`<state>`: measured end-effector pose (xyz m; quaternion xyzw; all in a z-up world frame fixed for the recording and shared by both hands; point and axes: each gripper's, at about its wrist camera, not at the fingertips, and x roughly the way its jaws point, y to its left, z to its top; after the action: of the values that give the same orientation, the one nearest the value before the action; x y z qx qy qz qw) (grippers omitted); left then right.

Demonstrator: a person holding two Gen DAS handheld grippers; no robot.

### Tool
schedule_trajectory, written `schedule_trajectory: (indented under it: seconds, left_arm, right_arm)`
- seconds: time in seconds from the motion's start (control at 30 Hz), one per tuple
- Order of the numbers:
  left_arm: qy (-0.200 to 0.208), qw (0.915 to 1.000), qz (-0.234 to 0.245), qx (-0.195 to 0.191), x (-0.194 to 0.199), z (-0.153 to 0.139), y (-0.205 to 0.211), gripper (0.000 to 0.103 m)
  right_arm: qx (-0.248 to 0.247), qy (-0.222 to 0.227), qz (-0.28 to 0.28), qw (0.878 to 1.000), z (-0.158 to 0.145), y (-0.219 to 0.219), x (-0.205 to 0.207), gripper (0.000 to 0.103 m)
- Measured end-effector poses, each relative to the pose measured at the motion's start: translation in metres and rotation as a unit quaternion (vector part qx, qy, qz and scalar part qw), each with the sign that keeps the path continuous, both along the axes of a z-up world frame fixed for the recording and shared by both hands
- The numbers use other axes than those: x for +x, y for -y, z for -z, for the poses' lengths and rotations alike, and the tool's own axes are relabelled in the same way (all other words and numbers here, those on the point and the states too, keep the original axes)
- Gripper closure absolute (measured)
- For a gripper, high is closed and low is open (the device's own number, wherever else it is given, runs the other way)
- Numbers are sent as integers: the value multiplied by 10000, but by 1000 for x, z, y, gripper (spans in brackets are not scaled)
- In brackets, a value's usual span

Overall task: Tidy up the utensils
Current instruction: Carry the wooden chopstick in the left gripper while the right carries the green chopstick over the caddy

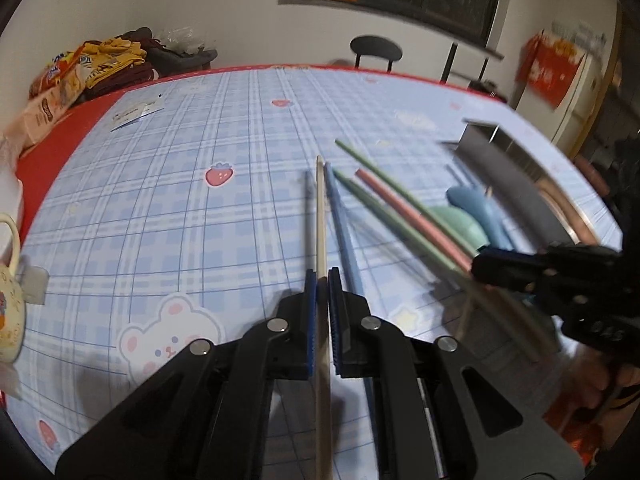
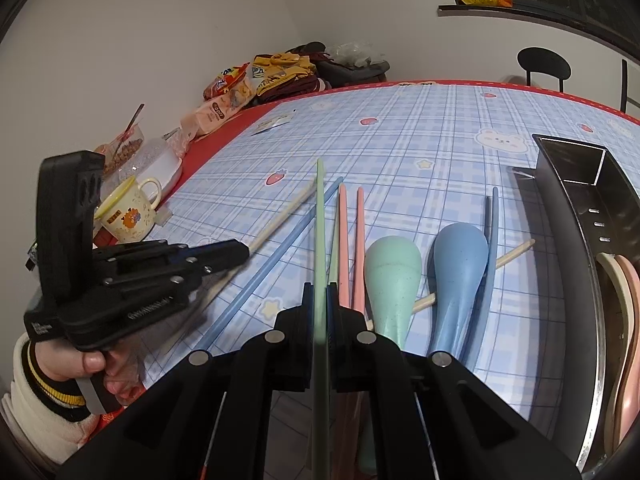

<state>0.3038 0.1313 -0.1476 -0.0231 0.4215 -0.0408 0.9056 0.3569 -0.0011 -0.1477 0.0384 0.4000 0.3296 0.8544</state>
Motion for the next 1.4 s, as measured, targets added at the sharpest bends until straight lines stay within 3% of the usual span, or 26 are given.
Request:
schedule_trajectory:
  seconds: [0.37, 0.8, 0.9, 1.03, 1.1, 1.2, 1.4]
  left_arm:
    - [-173, 9951, -13, 972, 3, 6, 23, 92]
    - [-129, 9942, 75, 1064, 1, 6, 28, 94]
    - [-118, 9973, 45, 730, 2, 5, 19, 93]
    - [31, 9989, 9, -461, -4, 1, -12, 93]
    - [211, 9939, -7, -1081, -10, -1, -27, 93]
    - [348, 9780, -127, -2053, -15, 1, -55, 93]
    - [401, 9627, -124, -2674, -17, 4, -70, 93]
  right_arm:
    - [38, -50, -33, 10000, 1, 1, 0, 96]
    - [17, -34, -31, 10000, 1, 0, 0, 96]
    - [12, -25, -18, 10000, 1, 0, 0, 96]
    - [-4, 6, -12, 10000, 0, 0, -1, 96]
    - [-15, 18, -5, 10000, 0, -1, -1, 96]
    - [-2, 2, 18, 10000, 0, 1, 0, 96]
    - [8, 28, 39, 10000, 0, 0, -1, 96]
